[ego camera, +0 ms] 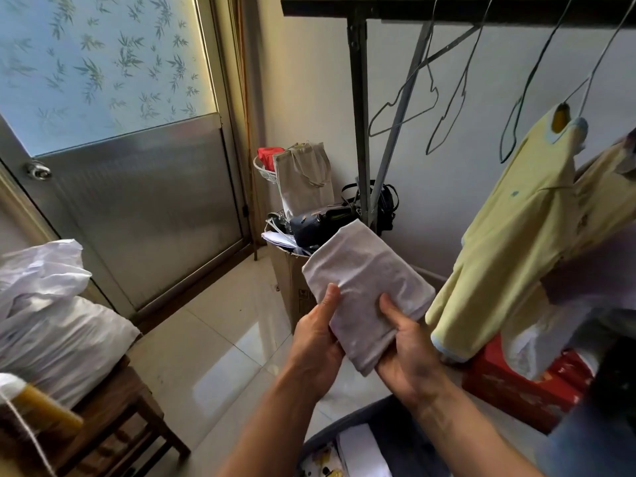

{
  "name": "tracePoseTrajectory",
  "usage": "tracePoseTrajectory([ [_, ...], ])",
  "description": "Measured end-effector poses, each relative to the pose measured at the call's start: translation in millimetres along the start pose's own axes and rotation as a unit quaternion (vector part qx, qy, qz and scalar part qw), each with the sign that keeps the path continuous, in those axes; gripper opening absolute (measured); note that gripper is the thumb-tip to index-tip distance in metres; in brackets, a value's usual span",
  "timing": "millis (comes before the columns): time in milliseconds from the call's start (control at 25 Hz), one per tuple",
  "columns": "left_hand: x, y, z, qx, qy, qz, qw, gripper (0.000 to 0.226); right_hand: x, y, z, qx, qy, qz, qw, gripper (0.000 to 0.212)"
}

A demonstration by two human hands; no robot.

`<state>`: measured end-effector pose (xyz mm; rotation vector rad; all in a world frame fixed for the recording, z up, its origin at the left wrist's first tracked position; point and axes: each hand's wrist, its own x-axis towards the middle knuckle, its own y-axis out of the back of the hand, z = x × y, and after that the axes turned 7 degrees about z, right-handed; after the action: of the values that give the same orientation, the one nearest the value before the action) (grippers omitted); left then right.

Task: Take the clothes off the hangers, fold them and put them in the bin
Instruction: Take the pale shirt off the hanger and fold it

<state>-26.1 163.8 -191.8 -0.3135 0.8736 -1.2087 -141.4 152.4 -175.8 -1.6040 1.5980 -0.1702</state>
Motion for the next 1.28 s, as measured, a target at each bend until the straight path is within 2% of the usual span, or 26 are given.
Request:
tracePoseTrajectory([
  [120, 3, 3, -4, -0.038, -0.028, 0.024, 0.999, 0.086, 2, 3, 12, 0.042, -0.02, 0.007, 0.999, 0.03],
  [160, 6, 5, -7, -0.022, -0.043, 0.044, 0.998, 0.082, 4, 4, 17, 0.057, -0.033, 0.006, 0.998, 0.031],
  [280, 11, 6, -11, 0.05, -0.108, 0.108, 0.987, 0.046, 15, 12, 28, 0.04, -0.055, 0.031, 0.997, 0.034],
  [360, 18, 12, -13, 0.126, -0.165, 0.123, 0.97, 0.032, 30, 26, 32, -0.031, -0.03, 0.073, 0.996, 0.041],
  [440, 26, 22, -11, 0.227, -0.208, 0.133, 0.942, 0.018, 44, 42, 27, -0.155, 0.041, 0.158, 0.974, 0.056],
  [480, 34, 29, -11, 0.281, -0.221, 0.135, 0.924, 0.012, 52, 47, 22, -0.244, 0.101, 0.182, 0.947, 0.057],
  [520, 40, 36, -10, 0.338, -0.23, 0.131, 0.903, 0.008, 57, 49, 16, -0.331, 0.186, 0.169, 0.91, 0.052],
  [600, 52, 48, -11, 0.45, -0.239, 0.119, 0.852, 0.006, 70, 45, 3, -0.472, 0.344, 0.044, 0.81, 0.031],
  [680, 62, 56, -17, 0.51, -0.232, 0.097, 0.823, 0.015, 86, 35, -3, -0.57, 0.401, -0.068, 0.714, 0.019],
  [720, 65, 58, -20, 0.523, -0.225, 0.087, 0.818, 0.018, 94, 31, -3, -0.605, 0.409, -0.094, 0.676, 0.017],
  [800, 70, 64, -26, 0.539, -0.217, 0.087, 0.809, 0.021, 111, 31, 3, -0.649, 0.409, -0.115, 0.632, 0.014],
  [840, 73, 69, -29, 0.547, -0.213, 0.09, 0.804, 0.022, 120, 34, 8, -0.655, 0.4, -0.127, 0.629, 0.012],
  [880, 74, 74, -31, 0.557, -0.204, 0.089, 0.801, 0.024, 127, 38, 11, -0.648, 0.381, -0.139, 0.645, 0.01],
  [1000, 78, 94, -39, 0.57, -0.123, 0.076, 0.809, 0.031, 150, 40, 25, -0.576, 0.302, -0.158, 0.743, 0.015],
  [1080, 81, 110, -49, 0.536, -0.054, 0.069, 0.84, 0.033, 169, 44, 46, -0.577, 0.26, -0.15, 0.76, 0.018],
  [1200, 84, 139, -63, 0.413, 0.015, 0.089, 0.906, 0.03, 204, 71, 85, -0.616, 0.174, -0.13, 0.757, 0.014],
  [1240, 88, 151, -71, 0.355, 0.031, 0.106, 0.928, 0.033, 215, 88, 95, -0.625, 0.14, -0.098, 0.761, 0.019],
  [1280, 91, 164, -81, 0.291, 0.047, 0.129, 0.947, 0.038, 221, 102, 102, -0.619, 0.094, -0.056, 0.778, 0.035],
])
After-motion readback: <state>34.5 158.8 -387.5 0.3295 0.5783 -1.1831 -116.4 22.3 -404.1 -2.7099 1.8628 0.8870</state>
